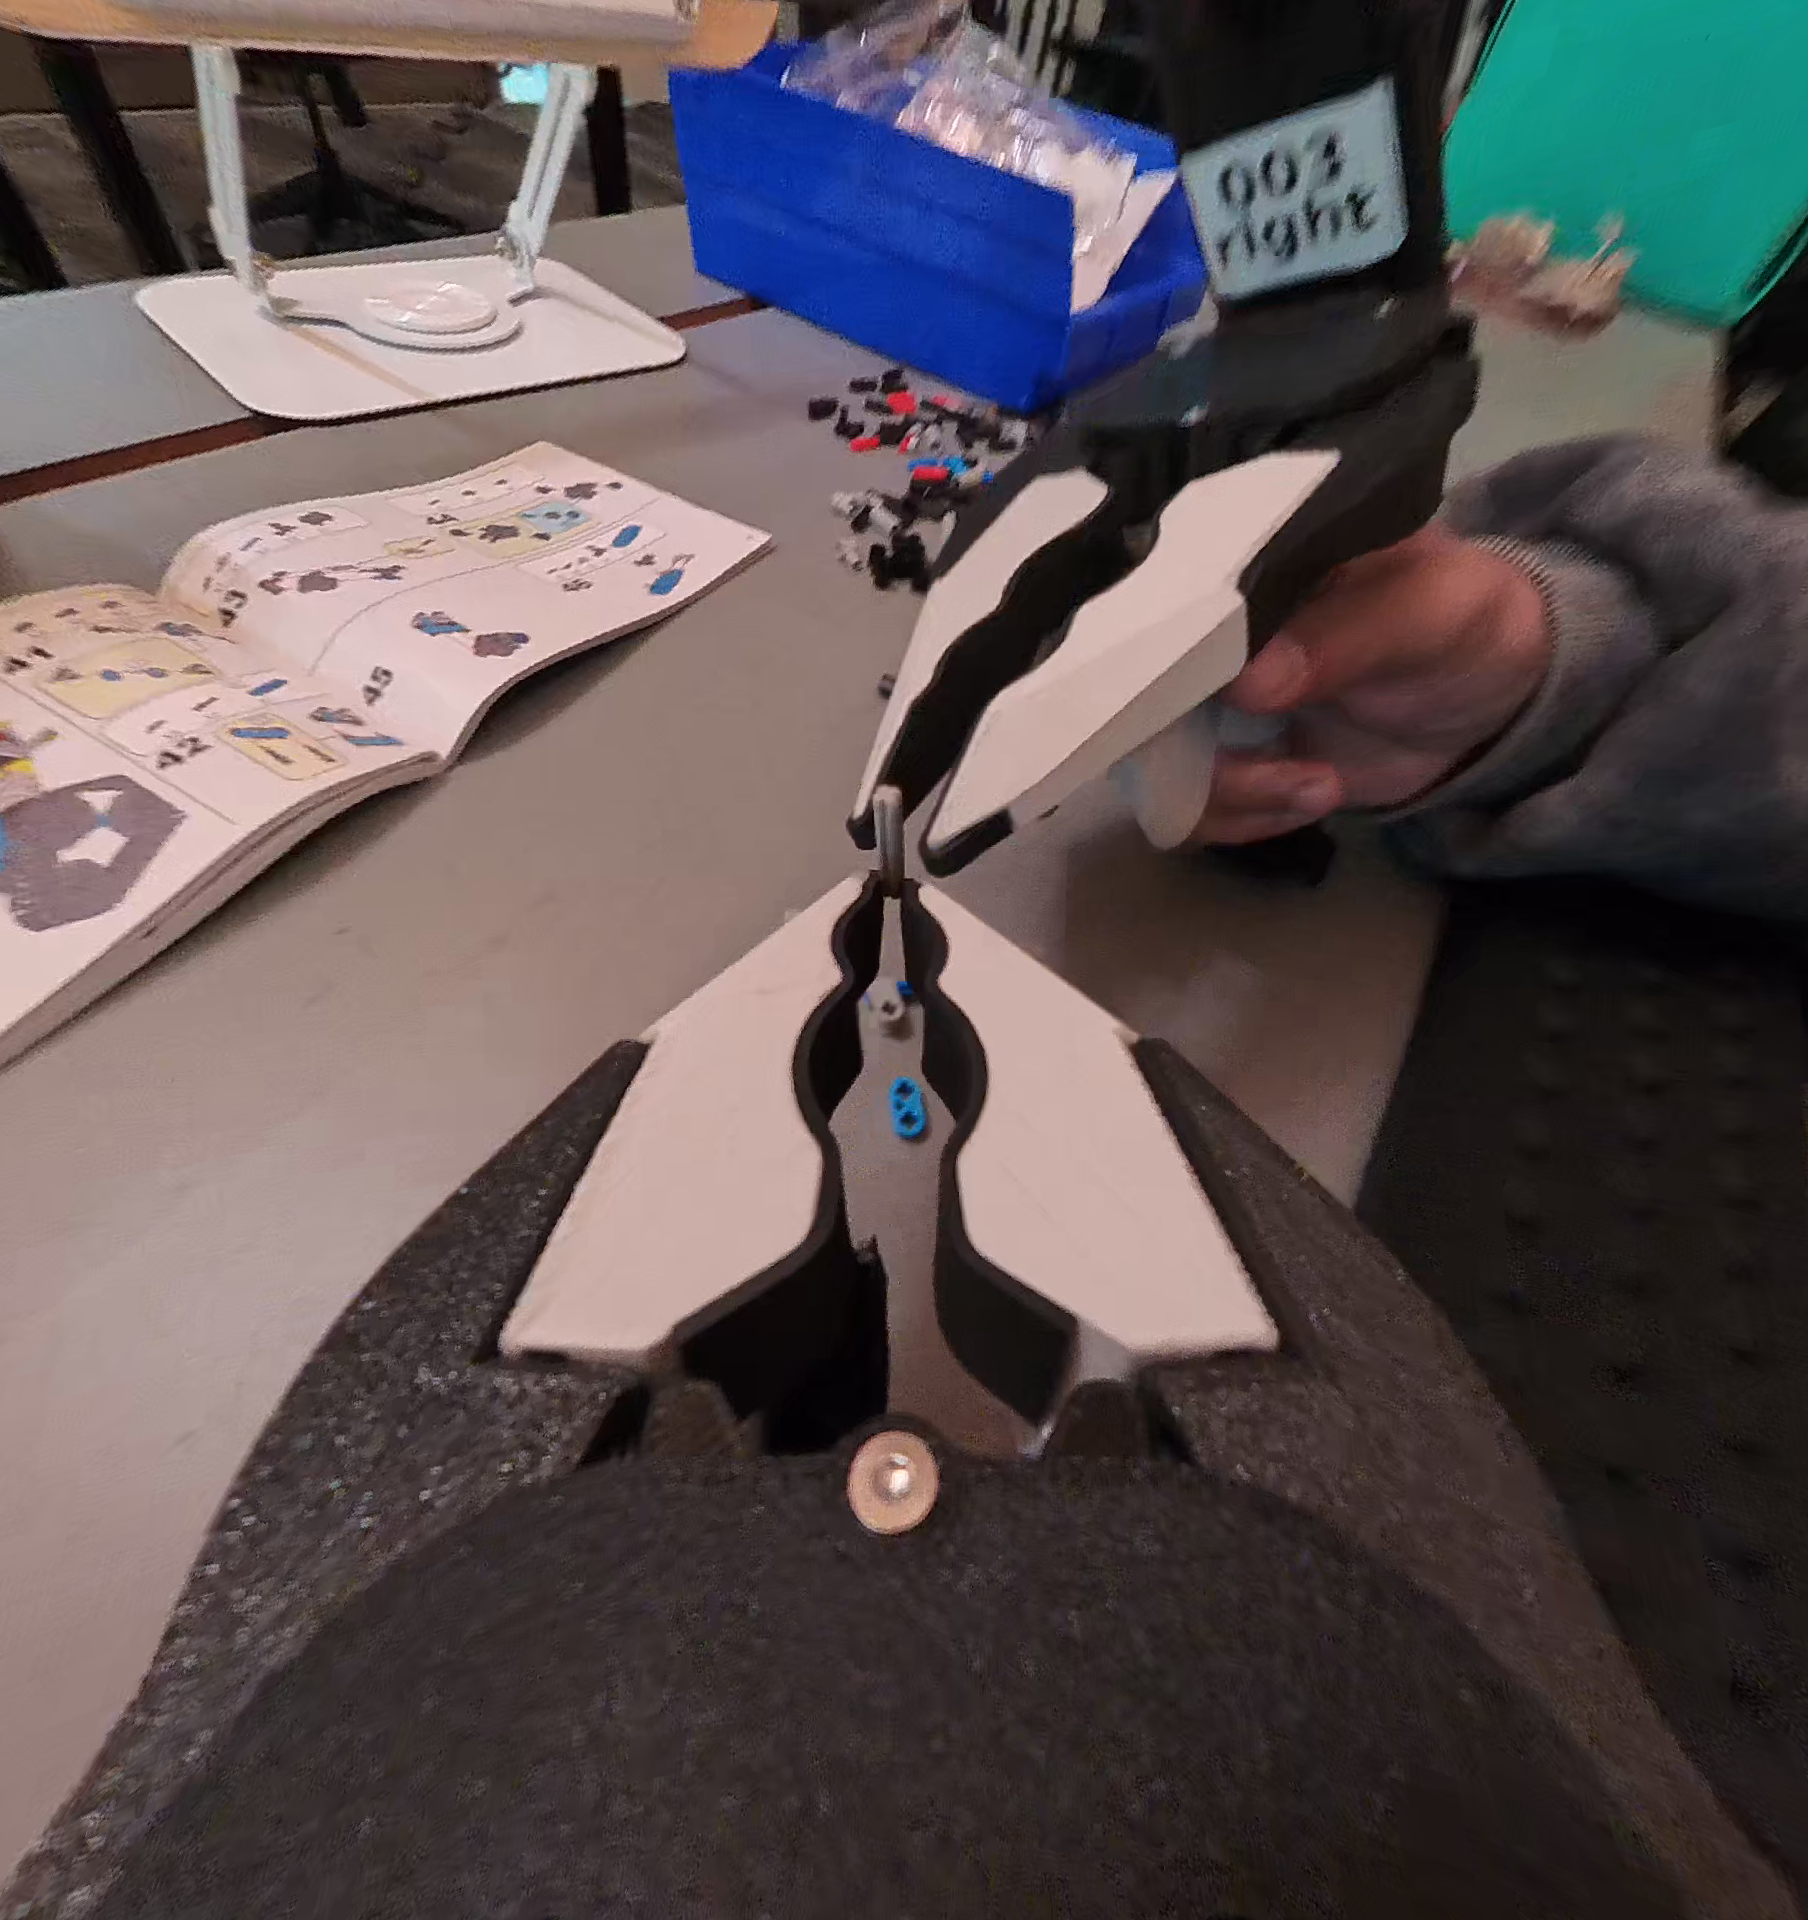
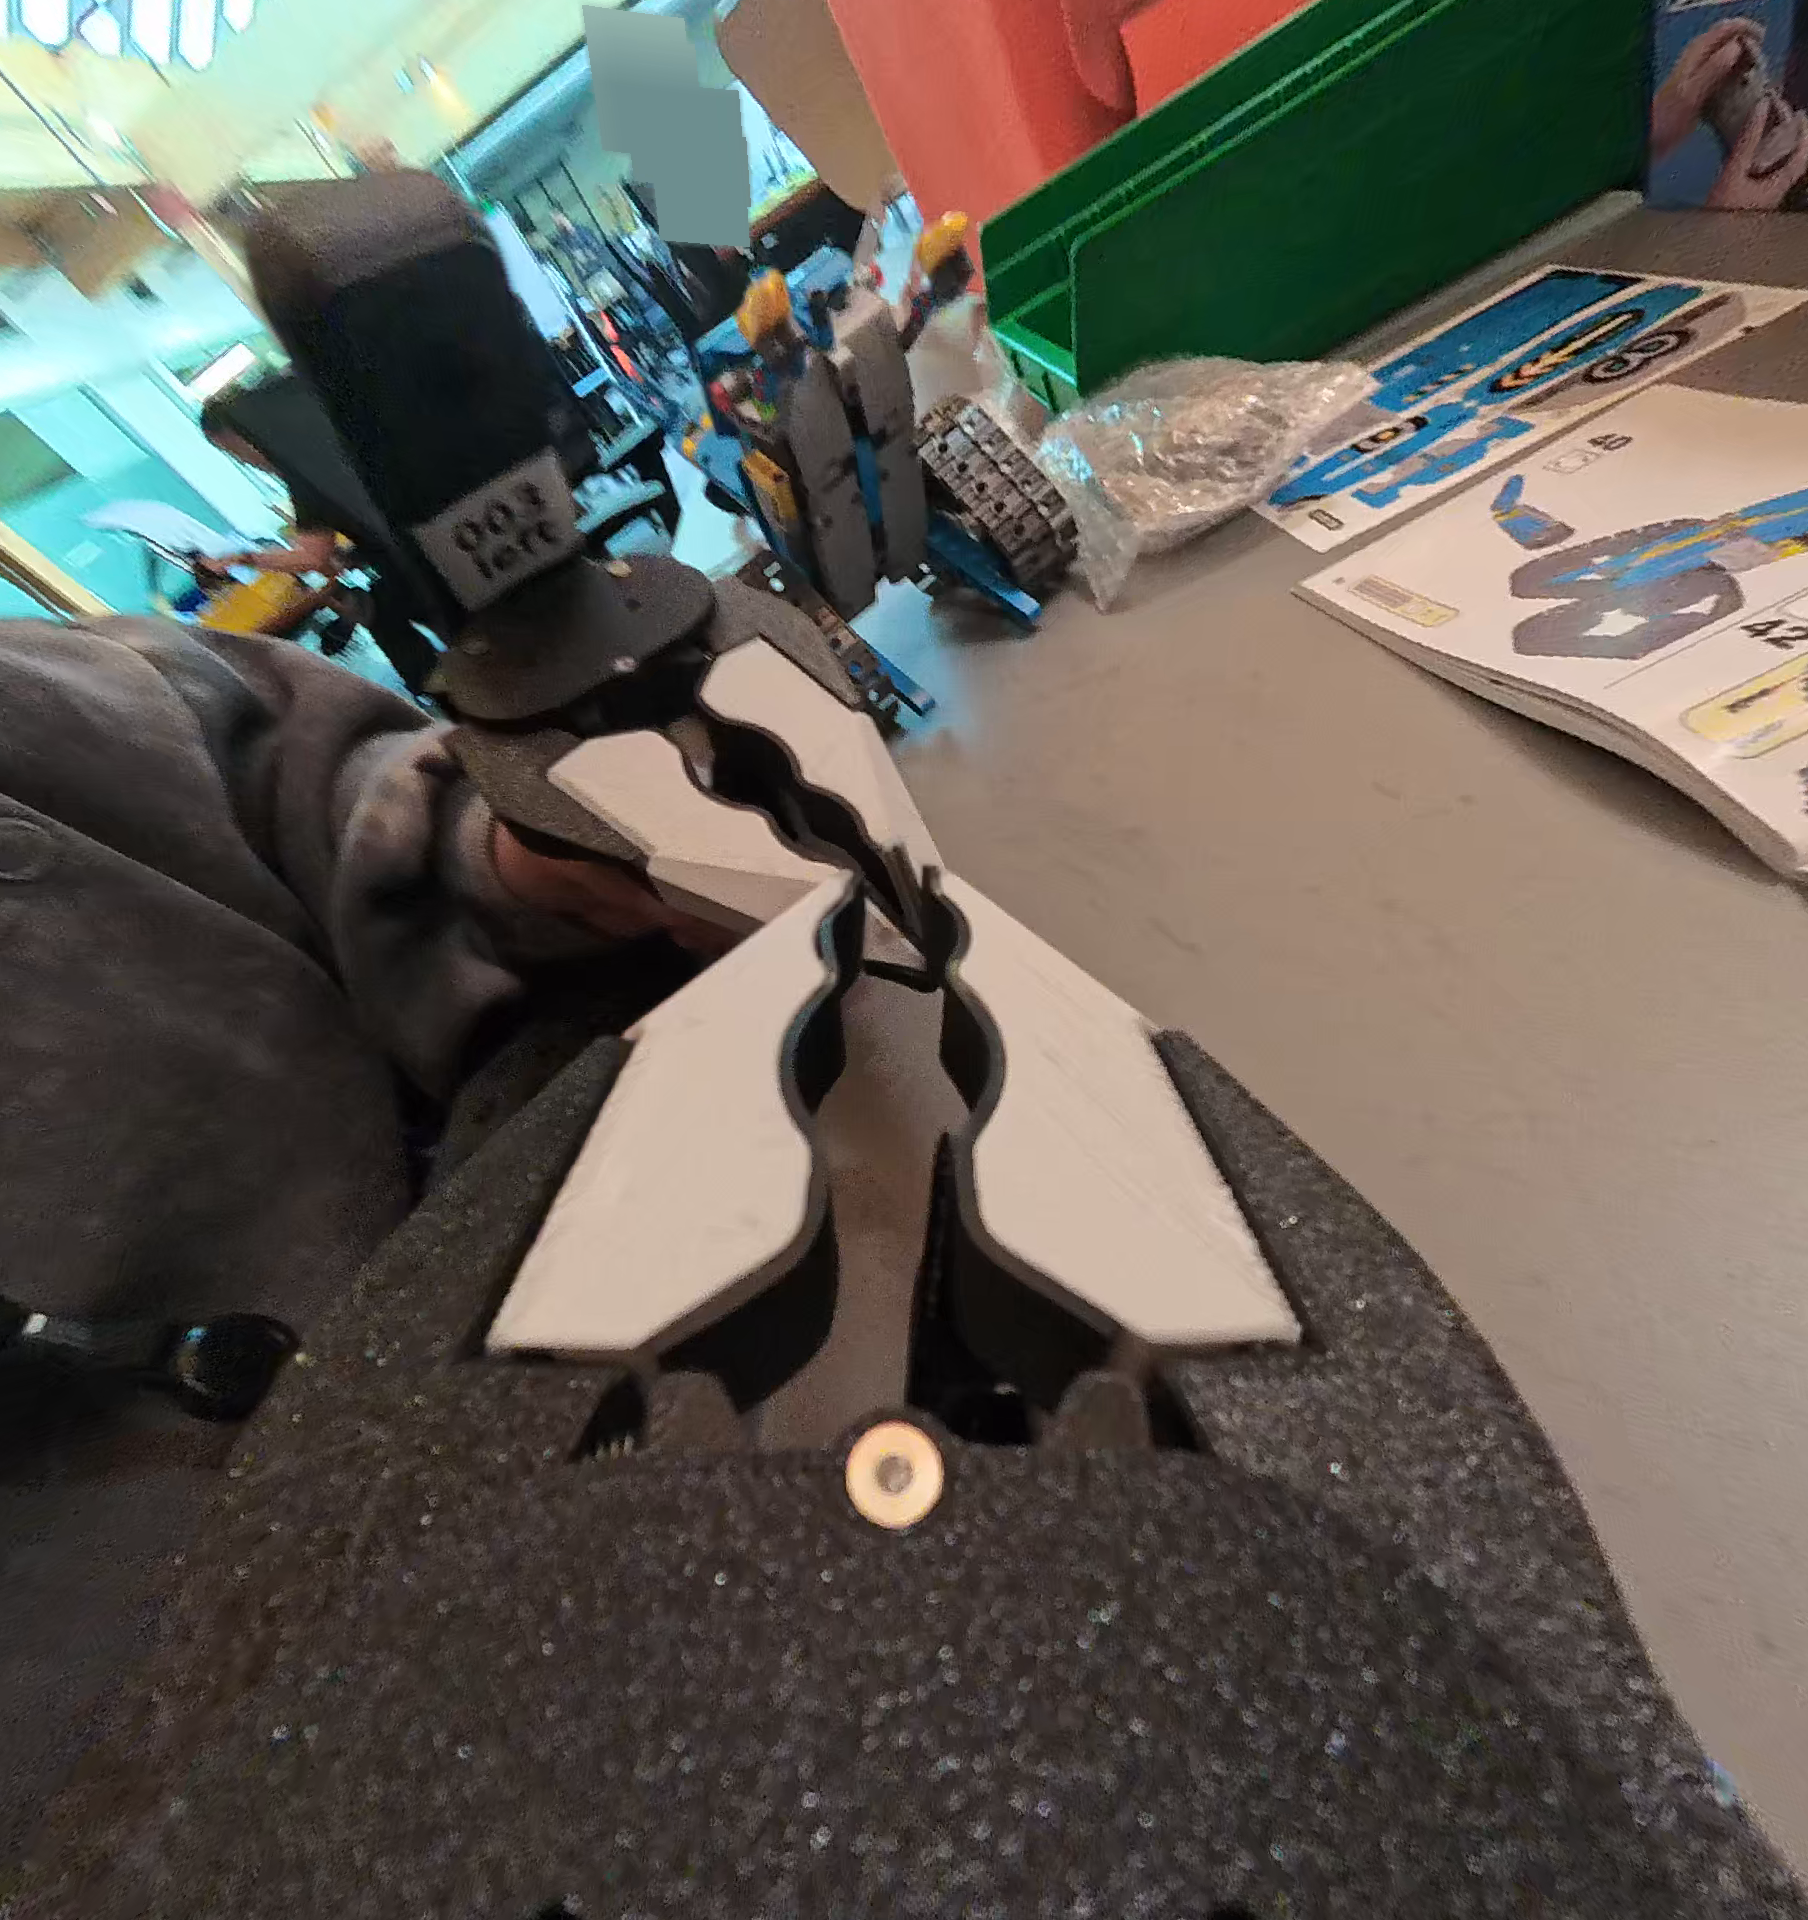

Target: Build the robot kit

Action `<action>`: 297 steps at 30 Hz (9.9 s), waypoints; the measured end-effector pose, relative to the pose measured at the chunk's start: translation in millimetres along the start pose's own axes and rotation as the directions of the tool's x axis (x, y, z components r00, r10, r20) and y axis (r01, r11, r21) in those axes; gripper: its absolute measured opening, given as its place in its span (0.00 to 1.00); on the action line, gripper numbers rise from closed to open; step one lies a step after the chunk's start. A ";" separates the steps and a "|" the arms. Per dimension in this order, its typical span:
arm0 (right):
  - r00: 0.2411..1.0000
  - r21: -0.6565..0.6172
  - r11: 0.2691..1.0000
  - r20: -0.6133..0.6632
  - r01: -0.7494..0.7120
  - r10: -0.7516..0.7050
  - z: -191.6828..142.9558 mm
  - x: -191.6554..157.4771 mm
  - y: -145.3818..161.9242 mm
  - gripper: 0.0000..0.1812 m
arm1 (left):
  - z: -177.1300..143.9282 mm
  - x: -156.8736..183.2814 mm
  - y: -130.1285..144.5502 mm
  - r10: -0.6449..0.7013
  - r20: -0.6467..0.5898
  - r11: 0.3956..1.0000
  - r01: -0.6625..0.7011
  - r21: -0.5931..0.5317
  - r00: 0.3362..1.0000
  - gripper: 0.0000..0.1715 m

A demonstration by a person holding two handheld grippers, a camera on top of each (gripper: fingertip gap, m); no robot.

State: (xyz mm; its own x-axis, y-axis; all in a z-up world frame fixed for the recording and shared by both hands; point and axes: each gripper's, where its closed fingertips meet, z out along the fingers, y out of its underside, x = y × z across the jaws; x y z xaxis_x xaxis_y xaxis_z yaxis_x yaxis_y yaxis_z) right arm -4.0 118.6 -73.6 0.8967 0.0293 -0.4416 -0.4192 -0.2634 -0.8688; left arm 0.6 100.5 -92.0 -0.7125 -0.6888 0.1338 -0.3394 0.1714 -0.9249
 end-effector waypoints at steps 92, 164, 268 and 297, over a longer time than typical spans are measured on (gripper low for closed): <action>0.859 -0.427 0.881 -0.355 0.202 -0.369 -28.5 77.7 46.9 0.02 | 45.8 -44.6 42.6 0.277 0.068 0.908 -0.238 -0.344 0.959 0.16; 0.967 -0.438 0.898 -0.210 0.040 -0.145 -15.7 52.1 73.3 0.02 | 37.5 1.1 57.4 0.253 -0.131 0.890 -0.284 -0.357 0.958 0.04; 0.736 -0.766 0.285 0.334 0.576 -0.589 -9.6 9.1 87.5 0.02 | 12.3 34.9 74.6 0.135 -0.233 0.903 -0.217 -0.371 0.963 0.02; 0.634 -0.583 0.376 0.333 0.720 -0.698 -11.8 7.4 63.8 0.02 | -12.6 16.5 27.1 -0.079 -0.311 0.983 0.023 -0.181 0.947 0.13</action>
State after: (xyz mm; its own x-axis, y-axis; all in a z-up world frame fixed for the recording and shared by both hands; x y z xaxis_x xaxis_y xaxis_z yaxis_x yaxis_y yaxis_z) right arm -22.5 90.6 -129.6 0.8139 0.5236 0.2519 0.5708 -0.6397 -0.5147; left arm -28.0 102.7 -110.4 -0.8391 -0.4465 0.3107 -0.4611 0.2807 -0.8418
